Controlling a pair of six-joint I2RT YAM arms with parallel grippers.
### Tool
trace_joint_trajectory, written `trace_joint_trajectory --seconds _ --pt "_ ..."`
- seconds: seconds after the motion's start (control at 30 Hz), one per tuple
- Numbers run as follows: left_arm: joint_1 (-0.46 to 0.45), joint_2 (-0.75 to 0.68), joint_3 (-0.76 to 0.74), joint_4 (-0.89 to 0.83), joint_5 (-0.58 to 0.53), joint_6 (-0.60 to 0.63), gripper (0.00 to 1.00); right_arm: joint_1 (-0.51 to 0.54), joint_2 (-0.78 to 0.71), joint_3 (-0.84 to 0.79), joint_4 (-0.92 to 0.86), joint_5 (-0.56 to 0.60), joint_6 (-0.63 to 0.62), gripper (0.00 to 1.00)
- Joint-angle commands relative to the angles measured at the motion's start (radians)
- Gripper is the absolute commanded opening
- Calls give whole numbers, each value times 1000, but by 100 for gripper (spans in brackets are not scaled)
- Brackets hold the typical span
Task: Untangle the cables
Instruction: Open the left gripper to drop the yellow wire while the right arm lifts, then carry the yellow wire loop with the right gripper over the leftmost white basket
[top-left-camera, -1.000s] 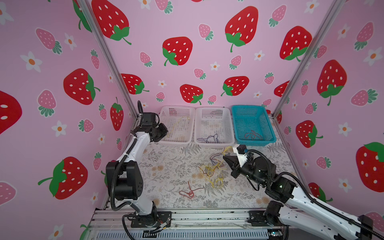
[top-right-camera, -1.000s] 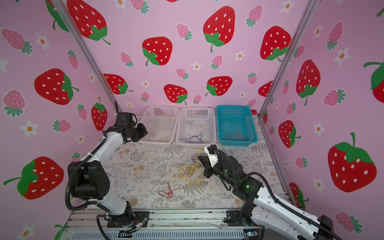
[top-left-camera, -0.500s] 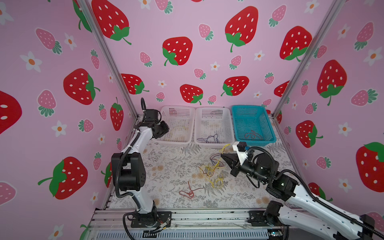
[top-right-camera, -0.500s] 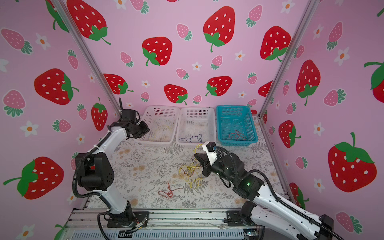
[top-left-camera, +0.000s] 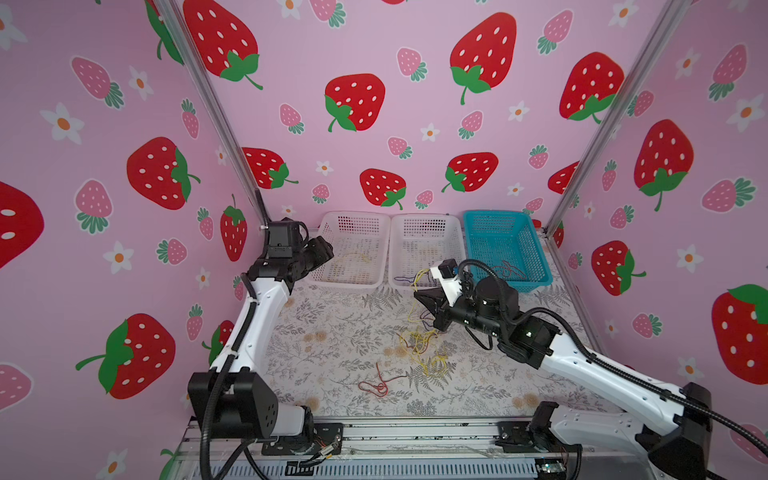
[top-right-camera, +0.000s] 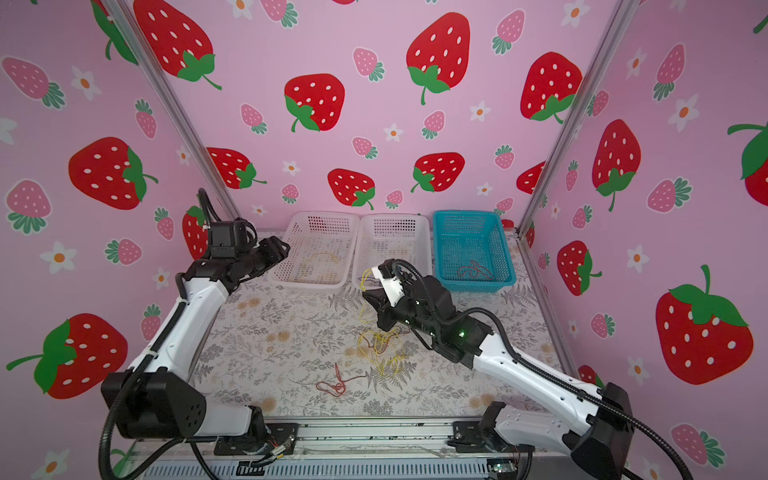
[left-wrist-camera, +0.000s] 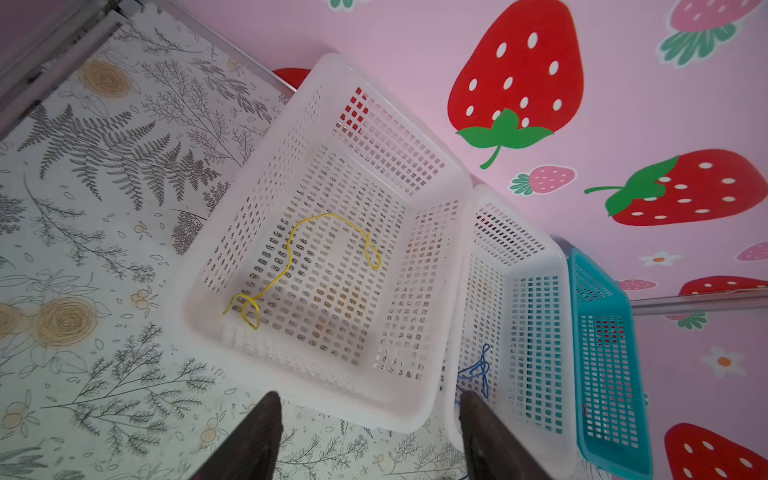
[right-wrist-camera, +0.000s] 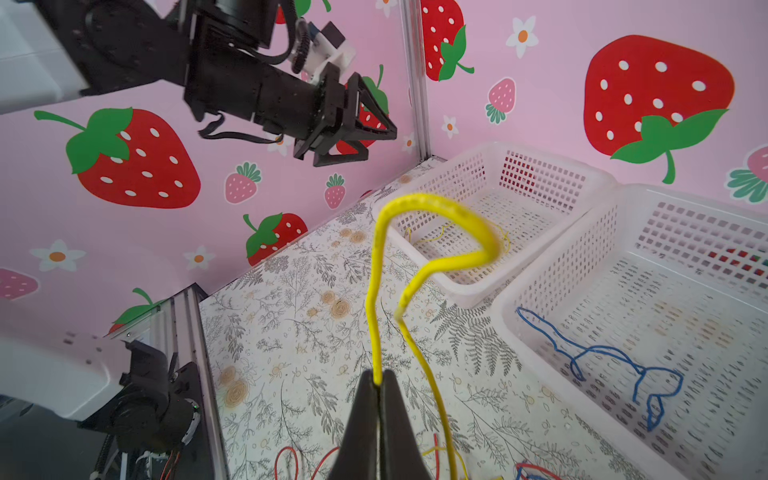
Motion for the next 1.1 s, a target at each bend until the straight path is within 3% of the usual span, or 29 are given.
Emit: trace_joint_trajectory --seconds 0.0,0.17,0.23,0.47,0.6,0.8,1.07 --pt "-2 -83 -80 -12 -66 25 75 3 100 107 -6 -31 -3 0" --pt "-2 -288 -268 24 -77 8 82 -8 280 294 -27 -51 -25 0" --pt "-4 -380 -352 50 -76 5 100 -17 354 375 -40 -55 -30 0" --pt "-37 -698 -612 100 -160 46 99 -69 627 662 -63 -98 -34 0" --pt "-81 -843 -686 103 -242 49 99 -101 801 847 -107 -108 -27 0" --pt "-104 -871 -683 76 -299 48 99 -133 1048 1128 -177 -119 -30 0" --pt "-105 -859 -686 76 -271 33 99 -144 1279 1354 -241 -156 -19 0"
